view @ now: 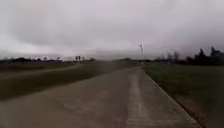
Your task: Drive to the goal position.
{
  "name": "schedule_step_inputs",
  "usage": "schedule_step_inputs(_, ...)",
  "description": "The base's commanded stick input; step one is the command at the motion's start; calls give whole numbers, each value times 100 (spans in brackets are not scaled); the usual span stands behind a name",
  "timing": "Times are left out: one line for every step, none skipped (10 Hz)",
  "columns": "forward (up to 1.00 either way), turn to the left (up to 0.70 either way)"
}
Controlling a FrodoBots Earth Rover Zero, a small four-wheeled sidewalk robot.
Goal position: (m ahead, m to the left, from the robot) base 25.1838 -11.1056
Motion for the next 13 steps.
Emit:
schedule_step_inputs(85, -34)
schedule_step_inputs(85, -2)
schedule_step_inputs(85, -3)
schedule_step_inputs(85, -3)
schedule_step_inputs(85, -3)
schedule_step_inputs(85, -15)
schedule_step_inputs(85, -29)
schedule_step_inputs(85, -34)
schedule_step_inputs(85, -34)
schedule_step_inputs(85, -34)
schedule_step_inputs(85, -34)
schedule_step_inputs(85, -34)
schedule_step_inputs(85, -34)
